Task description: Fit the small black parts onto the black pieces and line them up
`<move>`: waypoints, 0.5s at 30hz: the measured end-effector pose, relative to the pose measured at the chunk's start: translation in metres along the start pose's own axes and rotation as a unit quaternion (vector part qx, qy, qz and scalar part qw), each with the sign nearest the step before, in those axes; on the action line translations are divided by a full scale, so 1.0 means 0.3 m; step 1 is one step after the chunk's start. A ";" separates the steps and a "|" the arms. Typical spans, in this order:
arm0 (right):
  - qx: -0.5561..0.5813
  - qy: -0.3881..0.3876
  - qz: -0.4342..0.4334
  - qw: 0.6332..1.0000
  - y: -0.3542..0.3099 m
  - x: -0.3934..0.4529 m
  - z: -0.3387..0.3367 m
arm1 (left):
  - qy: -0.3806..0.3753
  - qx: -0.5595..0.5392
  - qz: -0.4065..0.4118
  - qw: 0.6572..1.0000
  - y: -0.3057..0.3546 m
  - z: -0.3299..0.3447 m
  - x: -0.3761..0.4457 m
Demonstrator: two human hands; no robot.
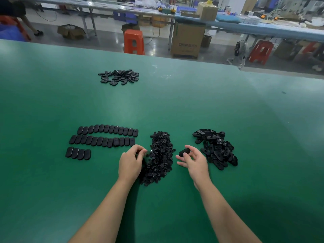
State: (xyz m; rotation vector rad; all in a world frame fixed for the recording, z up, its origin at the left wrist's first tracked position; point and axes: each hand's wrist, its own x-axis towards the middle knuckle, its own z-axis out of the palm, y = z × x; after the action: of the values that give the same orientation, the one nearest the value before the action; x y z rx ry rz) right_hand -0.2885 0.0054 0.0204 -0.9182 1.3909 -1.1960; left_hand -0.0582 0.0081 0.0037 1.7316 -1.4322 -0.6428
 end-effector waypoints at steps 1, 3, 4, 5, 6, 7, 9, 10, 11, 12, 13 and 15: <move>0.003 0.006 0.000 1.000 0.006 -0.001 0.001 | 0.004 0.003 -0.001 1.000 0.002 0.000 0.000; -0.005 0.012 -0.003 1.000 0.014 -0.004 0.003 | 0.006 0.009 -0.003 1.000 0.004 -0.002 0.001; -0.020 0.011 -0.008 1.000 0.019 -0.007 0.006 | 0.005 0.009 -0.005 1.000 0.003 -0.003 0.000; -0.039 0.010 -0.015 0.999 0.023 -0.013 0.007 | 0.006 0.009 -0.008 1.000 0.004 -0.003 0.000; -0.057 0.010 -0.024 0.998 0.028 -0.019 0.008 | 0.006 0.010 -0.007 1.000 0.002 -0.002 0.001; -0.069 0.013 -0.032 0.997 0.031 -0.025 0.009 | 0.005 0.012 -0.006 1.000 0.001 0.000 0.001; -0.076 0.017 -0.040 0.996 0.033 -0.035 0.010 | 0.002 0.013 -0.006 1.000 0.000 0.001 -0.002; -0.084 0.018 -0.045 0.995 0.033 -0.037 0.008 | 0.002 0.014 -0.007 1.000 0.000 0.001 -0.003; -0.101 0.016 -0.051 0.993 0.031 -0.040 0.006 | 0.003 0.014 -0.008 1.000 -0.001 0.000 -0.005; -0.121 0.014 -0.058 0.991 0.031 -0.043 0.003 | 0.006 0.013 -0.007 1.000 -0.002 0.000 -0.006; -0.135 0.012 -0.063 0.989 0.032 -0.045 0.001 | 0.010 0.011 -0.006 1.000 -0.002 -0.001 -0.007; -0.141 0.014 -0.069 0.987 0.035 -0.046 -0.001 | 0.016 0.005 -0.008 1.000 0.001 -0.002 -0.007</move>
State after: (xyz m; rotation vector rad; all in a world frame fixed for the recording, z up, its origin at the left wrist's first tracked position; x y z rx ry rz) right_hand -0.2858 0.0208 0.0132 -1.2158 1.5668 -1.1345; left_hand -0.0585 0.0103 0.0041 1.7547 -1.4029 -0.6156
